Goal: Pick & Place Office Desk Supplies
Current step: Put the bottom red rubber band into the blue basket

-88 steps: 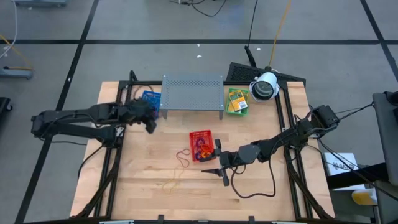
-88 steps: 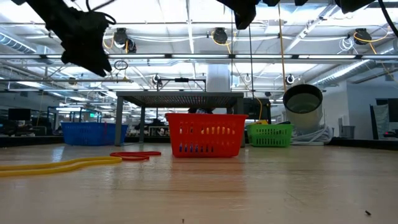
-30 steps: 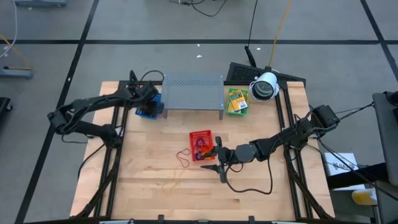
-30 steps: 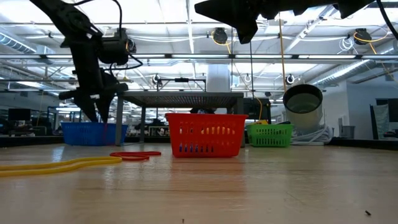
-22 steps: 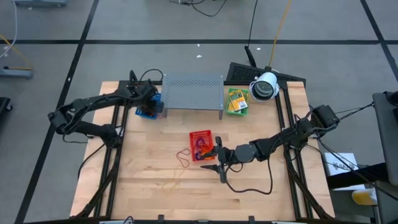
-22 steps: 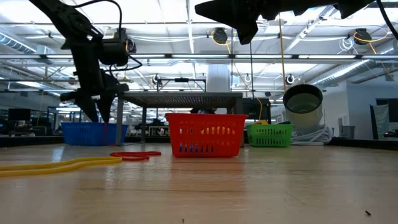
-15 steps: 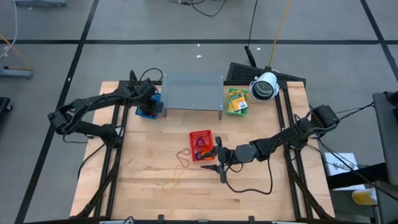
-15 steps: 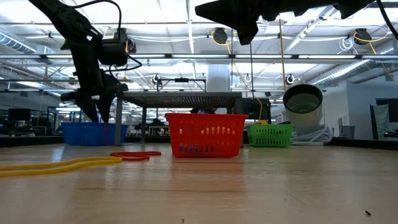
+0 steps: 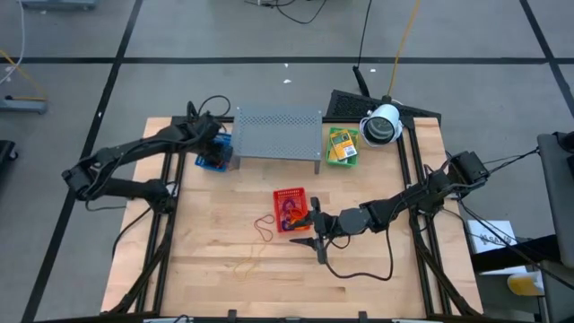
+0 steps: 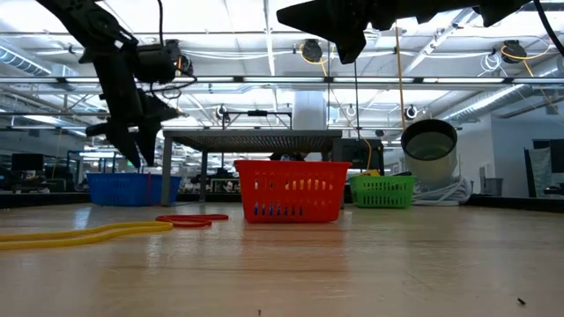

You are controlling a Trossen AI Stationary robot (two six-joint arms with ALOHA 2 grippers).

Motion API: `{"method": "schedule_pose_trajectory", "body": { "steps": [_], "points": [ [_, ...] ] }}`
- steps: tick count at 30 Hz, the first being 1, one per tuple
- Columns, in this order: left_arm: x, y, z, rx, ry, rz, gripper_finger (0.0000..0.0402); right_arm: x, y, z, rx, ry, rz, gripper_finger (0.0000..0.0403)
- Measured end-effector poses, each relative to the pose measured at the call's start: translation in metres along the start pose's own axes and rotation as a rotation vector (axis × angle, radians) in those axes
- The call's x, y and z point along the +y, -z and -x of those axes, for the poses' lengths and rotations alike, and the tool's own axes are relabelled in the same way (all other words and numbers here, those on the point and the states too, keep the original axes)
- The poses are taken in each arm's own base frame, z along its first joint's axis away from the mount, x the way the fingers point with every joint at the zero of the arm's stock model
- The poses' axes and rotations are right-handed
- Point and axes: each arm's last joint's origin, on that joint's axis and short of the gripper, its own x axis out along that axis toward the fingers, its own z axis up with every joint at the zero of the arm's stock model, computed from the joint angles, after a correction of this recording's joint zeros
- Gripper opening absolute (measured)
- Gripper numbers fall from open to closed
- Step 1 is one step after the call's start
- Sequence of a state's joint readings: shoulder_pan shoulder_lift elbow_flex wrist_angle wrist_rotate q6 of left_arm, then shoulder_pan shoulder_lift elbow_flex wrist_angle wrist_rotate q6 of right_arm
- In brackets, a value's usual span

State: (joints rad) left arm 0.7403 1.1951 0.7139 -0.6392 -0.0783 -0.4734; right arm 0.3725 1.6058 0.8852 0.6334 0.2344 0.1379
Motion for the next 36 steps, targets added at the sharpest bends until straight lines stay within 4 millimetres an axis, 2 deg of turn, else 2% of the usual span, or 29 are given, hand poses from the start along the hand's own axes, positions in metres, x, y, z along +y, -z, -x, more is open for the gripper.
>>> {"method": "schedule_pose_trajectory", "body": {
  "steps": [6,25,29,36],
  "points": [
    [0.003,-0.001,0.008,-0.071,-0.054,0.029,0.0154,0.0,0.0,0.0,0.0,0.0,0.0,0.0169],
    [0.027,-0.011,0.001,0.014,0.012,0.593,0.0154,-0.004,-0.001,-0.001,-0.003,0.011,-0.091,0.0169],
    [0.027,-0.009,0.001,0.052,0.039,0.701,0.0154,-0.004,0.0,-0.001,-0.001,0.007,-0.091,0.0169],
    [0.019,-0.004,0.001,0.087,0.032,0.761,0.0154,-0.003,0.0,-0.001,0.006,-0.019,-0.09,0.0169]
  ]
}}
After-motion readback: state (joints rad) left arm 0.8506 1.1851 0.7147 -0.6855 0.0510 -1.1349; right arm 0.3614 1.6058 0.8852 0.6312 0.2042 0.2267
